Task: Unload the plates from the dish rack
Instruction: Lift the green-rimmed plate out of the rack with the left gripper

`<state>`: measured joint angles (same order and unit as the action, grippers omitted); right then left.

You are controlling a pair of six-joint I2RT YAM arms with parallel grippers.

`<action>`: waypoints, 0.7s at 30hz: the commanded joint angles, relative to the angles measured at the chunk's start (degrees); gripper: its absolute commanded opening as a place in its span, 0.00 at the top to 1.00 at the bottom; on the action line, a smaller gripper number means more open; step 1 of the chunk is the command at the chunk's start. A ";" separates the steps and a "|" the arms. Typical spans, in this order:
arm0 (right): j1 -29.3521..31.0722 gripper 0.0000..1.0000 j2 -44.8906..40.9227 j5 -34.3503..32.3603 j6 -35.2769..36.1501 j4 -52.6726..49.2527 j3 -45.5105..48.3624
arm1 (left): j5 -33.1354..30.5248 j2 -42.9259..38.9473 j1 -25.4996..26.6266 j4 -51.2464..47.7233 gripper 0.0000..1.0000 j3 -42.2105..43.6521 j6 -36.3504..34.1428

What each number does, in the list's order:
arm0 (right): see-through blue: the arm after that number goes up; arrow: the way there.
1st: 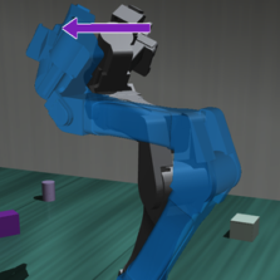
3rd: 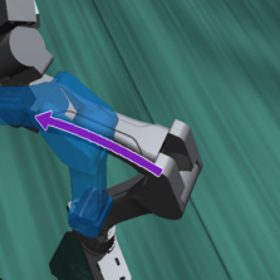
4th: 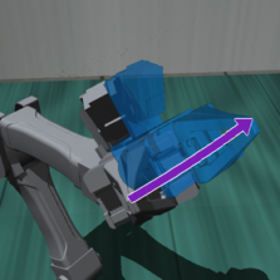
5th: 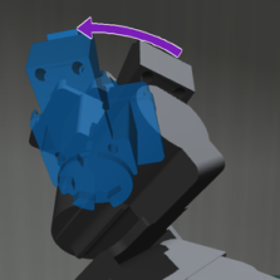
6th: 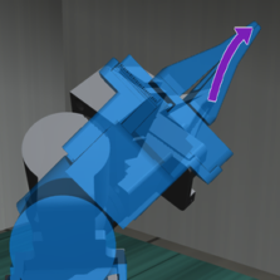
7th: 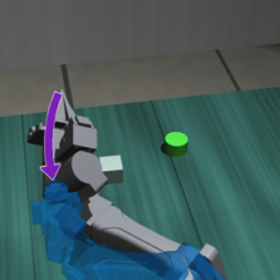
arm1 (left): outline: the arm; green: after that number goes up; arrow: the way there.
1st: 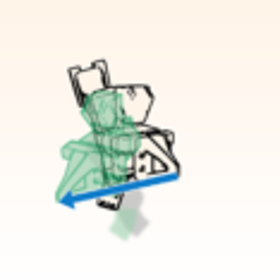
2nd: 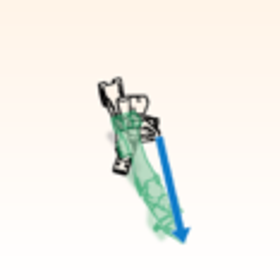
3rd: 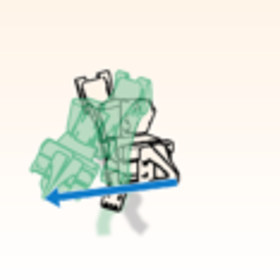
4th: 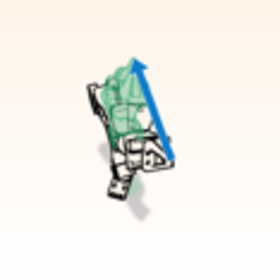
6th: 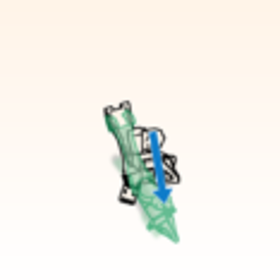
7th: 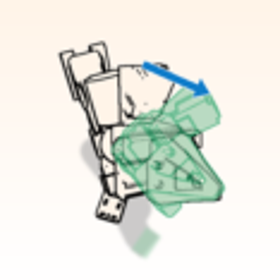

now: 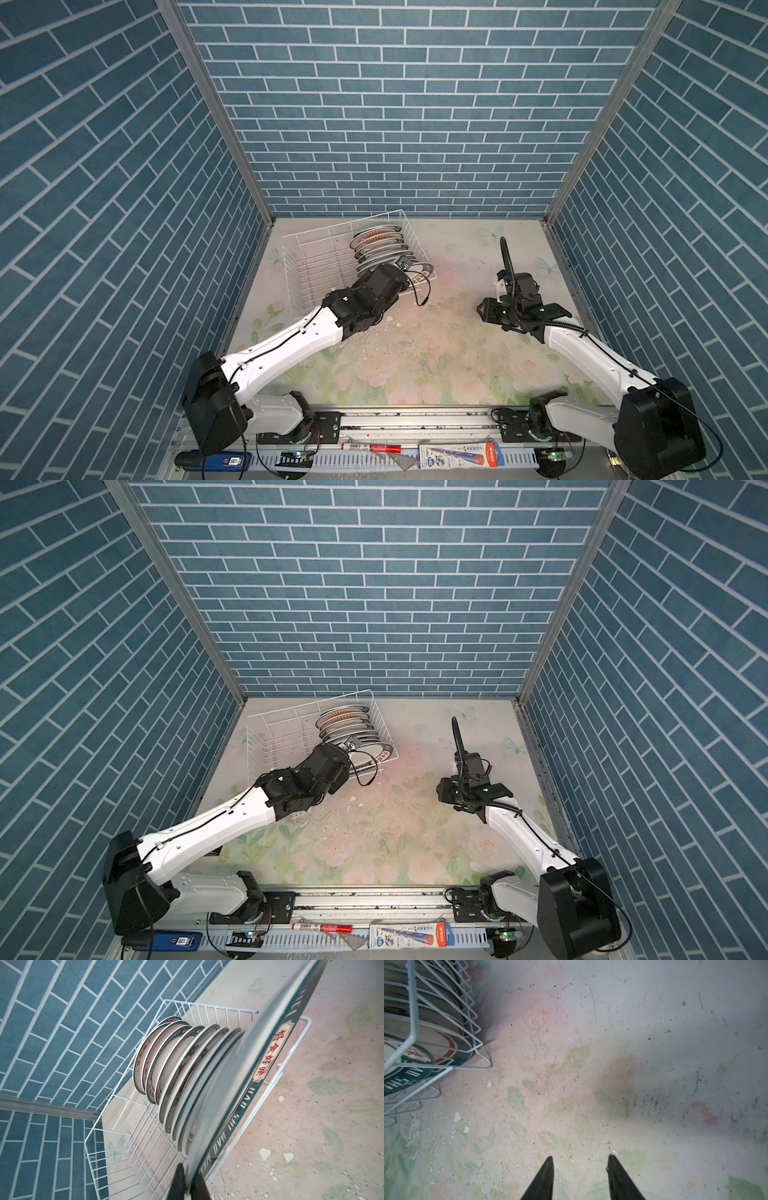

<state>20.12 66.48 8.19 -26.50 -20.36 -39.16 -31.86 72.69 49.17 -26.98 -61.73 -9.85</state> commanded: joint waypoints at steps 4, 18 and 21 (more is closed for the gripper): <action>0.00 0.56 1.55 1.17 0.84 1.44 -1.28 | 2.06 -6.80 0.40 3.81 1.00 1.54 2.34; 0.00 0.55 -1.40 4.43 1.13 4.55 -2.29 | 2.27 -12.29 0.57 3.26 1.00 1.78 4.37; 0.08 0.55 -3.05 4.83 1.51 4.59 -2.16 | 4.88 -13.63 0.75 3.16 1.00 1.45 5.19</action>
<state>20.14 65.60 11.57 -26.50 -16.99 -39.40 -28.32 61.14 49.60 -26.26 -59.94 -6.98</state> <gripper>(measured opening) 0.451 0.085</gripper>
